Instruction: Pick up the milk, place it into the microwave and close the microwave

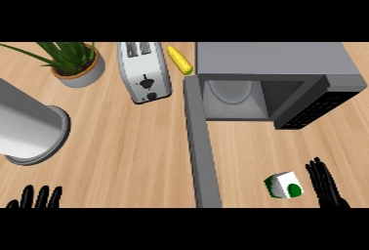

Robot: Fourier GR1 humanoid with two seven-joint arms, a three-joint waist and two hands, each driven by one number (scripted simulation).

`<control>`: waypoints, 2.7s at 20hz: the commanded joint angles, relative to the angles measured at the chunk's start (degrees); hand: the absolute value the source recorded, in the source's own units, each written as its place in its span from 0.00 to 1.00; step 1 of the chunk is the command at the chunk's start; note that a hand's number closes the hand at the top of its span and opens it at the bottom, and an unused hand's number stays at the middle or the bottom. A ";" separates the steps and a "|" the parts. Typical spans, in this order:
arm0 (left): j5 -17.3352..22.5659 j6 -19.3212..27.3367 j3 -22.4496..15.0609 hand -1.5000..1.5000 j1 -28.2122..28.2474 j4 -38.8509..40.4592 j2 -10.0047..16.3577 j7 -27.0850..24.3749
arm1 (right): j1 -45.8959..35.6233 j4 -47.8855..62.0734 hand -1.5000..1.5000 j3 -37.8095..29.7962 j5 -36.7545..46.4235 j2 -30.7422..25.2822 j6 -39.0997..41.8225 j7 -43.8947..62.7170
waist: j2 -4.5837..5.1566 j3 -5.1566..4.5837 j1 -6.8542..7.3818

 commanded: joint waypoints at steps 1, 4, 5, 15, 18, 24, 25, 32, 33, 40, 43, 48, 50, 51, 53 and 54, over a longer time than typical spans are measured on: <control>2.28 0.42 2.29 0.00 -0.91 -2.72 1.48 3.00 | -4.67 8.43 0.00 -0.44 2.15 -1.55 -0.75 -4.81 | 0.03 -0.02 -0.16; -0.93 -0.29 -0.91 0.00 1.24 4.33 -0.21 -4.97 | -4.99 15.99 0.00 -0.64 3.50 -1.50 -1.51 -11.92 | -0.01 -0.02 -0.09; -2.11 1.86 -2.44 0.00 0.37 2.18 -1.16 -3.34 | -5.80 15.65 0.00 -0.82 3.49 -1.51 -2.76 -10.48 | 0.00 -0.02 -0.18; -0.64 1.54 -4.09 0.00 3.38 -2.34 0.50 -1.06 | -15.90 33.89 0.00 -0.87 5.23 -3.73 -5.58 -20.32 | 0.04 0.02 0.07; 4.24 -1.87 2.55 0.00 2.07 1.65 3.31 -3.24 | -17.61 36.41 0.00 -0.63 5.43 -3.72 -6.27 -22.18 | 0.04 0.00 0.05; 3.95 -2.20 1.91 0.00 1.47 3.15 3.20 -4.78 | -20.24 37.30 0.00 0.24 4.41 -3.56 -5.01 -22.98 | 0.06 0.02 0.10; 4.44 -3.27 1.52 0.00 4.87 1.75 3.66 -6.99 | -17.39 38.01 0.00 1.19 5.81 -4.38 -5.52 -26.16 | -0.01 0.01 0.18; -0.24 -1.23 -2.90 0.00 6.73 3.55 2.12 -9.96 | -19.32 36.30 0.00 1.42 2.85 -2.48 -5.49 -20.73 | -0.07 -0.03 0.00; 0.34 -1.88 -2.85 0.00 7.02 2.05 3.44 -8.61 | -18.45 38.18 0.00 1.11 3.10 -3.31 -6.12 -22.98 | -0.02 -0.01 -0.04; 3.18 -1.51 -0.17 0.00 3.98 2.39 3.33 -6.74 | -24.07 39.83 1.00 1.99 7.49 -2.06 -18.55 -22.96 | 0.05 0.00 0.12; 4.75 -3.07 0.55 0.00 4.30 3.80 4.12 -7.80 | -25.25 43.18 1.00 0.47 5.94 -1.87 -17.37 -24.42 | 0.06 0.00 0.09; 2.52 -1.94 -0.55 0.00 5.58 4.59 3.24 -9.96 | -28.91 45.10 1.00 -3.02 3.51 -1.80 -19.00 -24.84 | 0.05 0.01 0.23; 3.27 -1.60 -1.21 0.00 4.25 3.60 3.42 -6.95 | -32.30 46.68 1.00 -3.61 3.31 -0.19 -20.58 -25.41 | 0.19 0.05 0.38; 3.40 -1.12 -0.80 0.00 3.53 2.72 3.20 -6.81 | -34.47 46.07 1.00 -4.59 1.87 -0.01 -19.78 -22.79 | 0.17 0.04 0.35; 3.19 -3.04 -0.70 0.00 5.37 2.94 4.77 -8.43 | -41.41 49.72 1.00 -6.41 2.01 0.18 -24.58 -19.51 | 0.45 0.14 1.71; 3.74 -2.59 -0.84 0.00 3.46 3.11 4.32 -6.92 | -41.93 49.65 1.00 -6.84 1.51 1.20 -25.49 -20.14 | 0.39 0.09 1.04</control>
